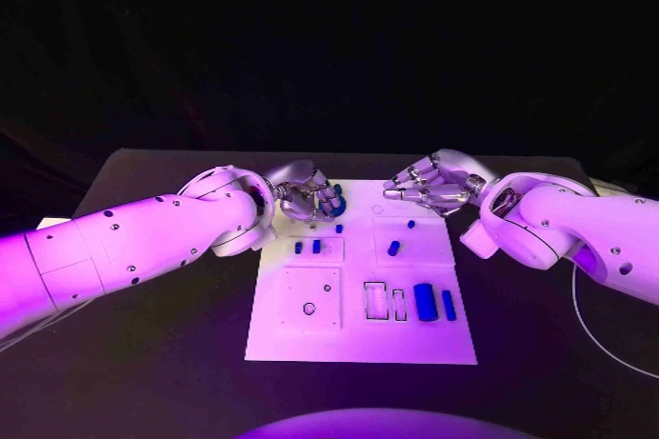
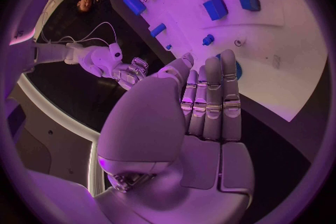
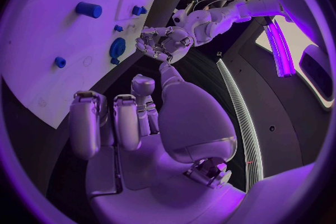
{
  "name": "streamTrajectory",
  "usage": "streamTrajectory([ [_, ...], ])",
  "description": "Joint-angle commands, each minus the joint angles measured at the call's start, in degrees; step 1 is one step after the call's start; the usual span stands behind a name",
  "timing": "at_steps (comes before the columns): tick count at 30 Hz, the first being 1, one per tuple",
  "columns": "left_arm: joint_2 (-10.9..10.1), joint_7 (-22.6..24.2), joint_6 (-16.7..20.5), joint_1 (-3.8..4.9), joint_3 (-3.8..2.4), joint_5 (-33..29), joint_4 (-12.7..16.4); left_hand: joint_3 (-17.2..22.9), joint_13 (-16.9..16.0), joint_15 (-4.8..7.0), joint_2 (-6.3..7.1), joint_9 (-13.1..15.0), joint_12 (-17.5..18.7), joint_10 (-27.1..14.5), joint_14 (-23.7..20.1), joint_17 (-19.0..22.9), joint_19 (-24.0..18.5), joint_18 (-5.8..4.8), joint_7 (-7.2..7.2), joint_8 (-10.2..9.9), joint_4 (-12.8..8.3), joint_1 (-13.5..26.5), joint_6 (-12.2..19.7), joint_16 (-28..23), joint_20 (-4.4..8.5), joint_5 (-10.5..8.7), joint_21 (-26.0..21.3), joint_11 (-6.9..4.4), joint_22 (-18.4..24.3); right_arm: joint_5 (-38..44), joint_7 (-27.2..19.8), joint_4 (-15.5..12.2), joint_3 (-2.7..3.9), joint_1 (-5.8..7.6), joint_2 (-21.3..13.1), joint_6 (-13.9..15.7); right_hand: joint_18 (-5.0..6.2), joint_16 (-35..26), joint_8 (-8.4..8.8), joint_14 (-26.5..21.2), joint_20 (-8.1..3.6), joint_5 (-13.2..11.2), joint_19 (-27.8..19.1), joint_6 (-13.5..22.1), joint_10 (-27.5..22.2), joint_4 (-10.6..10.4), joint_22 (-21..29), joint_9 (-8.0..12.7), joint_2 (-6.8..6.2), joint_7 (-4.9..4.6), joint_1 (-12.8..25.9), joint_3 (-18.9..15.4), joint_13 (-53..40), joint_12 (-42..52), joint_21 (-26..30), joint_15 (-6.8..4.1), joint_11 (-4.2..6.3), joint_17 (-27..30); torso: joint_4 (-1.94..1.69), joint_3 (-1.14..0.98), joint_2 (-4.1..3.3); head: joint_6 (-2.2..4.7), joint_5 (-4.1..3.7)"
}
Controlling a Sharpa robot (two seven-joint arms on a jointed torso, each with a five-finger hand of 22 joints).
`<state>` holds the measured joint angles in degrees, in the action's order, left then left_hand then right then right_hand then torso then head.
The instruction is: Assemble the parts on the task board
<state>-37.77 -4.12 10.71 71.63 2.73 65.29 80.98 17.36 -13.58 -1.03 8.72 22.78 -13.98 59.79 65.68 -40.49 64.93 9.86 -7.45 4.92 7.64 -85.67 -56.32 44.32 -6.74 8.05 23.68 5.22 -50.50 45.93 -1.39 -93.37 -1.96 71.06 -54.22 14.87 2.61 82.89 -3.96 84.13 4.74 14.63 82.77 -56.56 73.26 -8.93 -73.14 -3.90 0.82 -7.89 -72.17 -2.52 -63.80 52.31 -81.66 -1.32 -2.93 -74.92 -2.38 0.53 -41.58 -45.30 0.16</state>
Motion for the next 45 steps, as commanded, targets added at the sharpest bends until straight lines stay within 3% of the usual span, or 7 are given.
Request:
streamTrajectory([
  [1, 0.80, 6.19, 2.69, -0.34, 0.19, 9.22, -0.59, -0.23, 1.21, -0.04, 0.37, -1.17, 1.15, 0.31, 1.13, 0.24, 1.10, 0.62, 0.06, -0.69, 0.50, 1.15, -0.76, 0.59, -0.07, -0.31, -0.29, 0.21, 0.38, 0.13, -0.29, 0.02, 0.00, -0.08, 0.11, -0.74, 0.94, -0.31, 0.00, 3.52, -0.07, 0.19, -0.51, -0.16, -0.32, 0.21, 0.05, -0.07, 0.32, -0.18, -0.42, -0.20, 0.05, -0.32, 0.25, -0.01, -0.11, -4.28, 0.06, -0.01, -0.06, 0.37, -0.14],
  [3, 1.30, 5.92, 2.47, -0.47, 0.28, 10.57, -0.94, -0.51, 1.99, 0.11, 0.47, -2.04, 1.74, 0.70, 3.39, -1.08, 2.78, 0.66, -0.02, -0.92, 0.65, 1.72, -1.26, 3.07, -0.01, -0.37, 0.25, 0.13, 0.32, 0.13, -0.28, 0.03, 0.00, -0.09, 0.14, -0.76, 0.94, -0.31, 0.00, 3.52, -0.07, 0.19, -0.51, -0.16, -0.32, 0.21, 0.05, -0.07, 0.32, -0.18, -0.42, -0.20, 0.05, -0.32, 0.25, -0.01, -0.11, -4.28, -0.02, -0.03, -0.01, 0.53, -0.28],
  [5, 1.87, 5.32, 2.05, -0.57, 0.35, 11.91, -1.31, -0.70, 3.17, 0.38, 0.44, -3.49, 2.51, 1.67, 8.71, -9.26, 5.83, 0.66, 0.13, -1.13, 0.71, 2.16, -1.95, 12.51, 0.37, -0.30, 1.72, -0.23, -0.36, 0.13, -0.29, 0.03, 0.00, -0.10, 0.17, -0.77, 0.94, -0.31, 0.00, 3.52, -0.07, 0.19, -0.51, -0.16, -0.32, 0.21, 0.05, -0.07, 0.32, -0.18, -0.42, -0.20, 0.05, -0.32, 0.25, -0.01, -0.11, -4.28, -0.03, 0.00, -0.02, 0.52, -0.37],
  [8, 2.69, 3.53, 0.76, -0.66, 0.40, 13.71, -1.83, -1.31, 4.24, 0.99, 0.79, -4.99, 3.21, 2.76, 15.63, -22.69, 12.72, -1.52, 0.13, -1.17, 1.05, 3.02, -2.51, 25.94, 0.78, -0.36, 16.60, -0.48, -9.44, 0.13, -0.30, 0.03, 0.00, -0.11, 0.20, -0.78, 0.94, -0.31, 0.00, 3.52, -0.07, 0.19, -0.51, -0.16, -0.32, 0.21, 0.05, -0.07, 0.32, -0.18, -0.42, -0.20, 0.05, -0.32, 0.25, -0.01, -0.11, -4.28, -0.03, 0.00, -0.03, 0.69, -0.42],
  [13, 4.02, 0.01, -1.95, -0.71, 0.44, 16.41, -2.95, -2.37, 5.37, 1.22, 0.63, -6.74, 4.10, 3.71, 19.10, -31.01, 17.51, -3.67, 0.23, -1.07, 1.35, 3.58, -3.85, 33.87, 1.26, -0.40, 31.36, -0.76, -18.91, 0.13, -0.29, 0.04, 0.00, -0.12, 0.23, -0.77, 0.94, -0.31, 0.00, 3.52, -0.07, 0.19, -0.51, -0.16, -0.32, 0.21, 0.05, -0.07, 0.32, -0.18, -0.42, -0.20, 0.05, -0.32, 0.25, -0.01, -0.11, -4.28, 0.02, -0.07, 0.01, 0.70, -0.37],
  [24, 6.32, -2.47, -5.40, -0.80, 0.48, 18.60, -4.99, -2.60, 6.05, 1.70, 0.01, -8.26, 4.57, 5.52, 20.10, -31.76, 19.87, -5.03, 0.39, -1.14, 1.31, 3.25, -4.45, 35.30, 1.71, -0.87, 40.33, -1.21, -24.65, 0.13, -0.38, 0.11, 0.00, -0.12, 0.38, -0.81, 0.97, -0.39, 0.00, 3.50, -0.07, 0.24, -0.57, -0.15, -0.33, 0.26, 0.19, -0.07, 0.43, -0.18, -0.57, -0.17, 0.04, -0.29, 0.33, -0.01, -0.11, -4.18, 0.01, -0.03, -0.01, 0.70, -0.45],
  [45, 8.09, -4.27, -8.60, -0.85, 0.52, 20.21, -7.06, -2.27, 6.34, 1.99, -0.32, -8.91, 4.90, 6.51, 20.36, -30.87, 20.47, -5.35, 0.50, -1.01, 1.08, 2.80, -5.01, 35.07, 2.00, -0.73, 42.51, -1.46, -26.10, 0.12, -0.40, 0.09, 0.00, -0.13, 0.48, -0.94, 0.97, -0.39, 0.00, 3.50, -0.07, 0.24, -0.57, -0.15, -0.33, 0.26, 0.19, -0.07, 0.43, -0.18, -0.57, -0.17, 0.04, -0.29, 0.33, -0.01, -0.11, -4.18, -0.05, -0.05, -0.01, 0.30, -1.07],
])
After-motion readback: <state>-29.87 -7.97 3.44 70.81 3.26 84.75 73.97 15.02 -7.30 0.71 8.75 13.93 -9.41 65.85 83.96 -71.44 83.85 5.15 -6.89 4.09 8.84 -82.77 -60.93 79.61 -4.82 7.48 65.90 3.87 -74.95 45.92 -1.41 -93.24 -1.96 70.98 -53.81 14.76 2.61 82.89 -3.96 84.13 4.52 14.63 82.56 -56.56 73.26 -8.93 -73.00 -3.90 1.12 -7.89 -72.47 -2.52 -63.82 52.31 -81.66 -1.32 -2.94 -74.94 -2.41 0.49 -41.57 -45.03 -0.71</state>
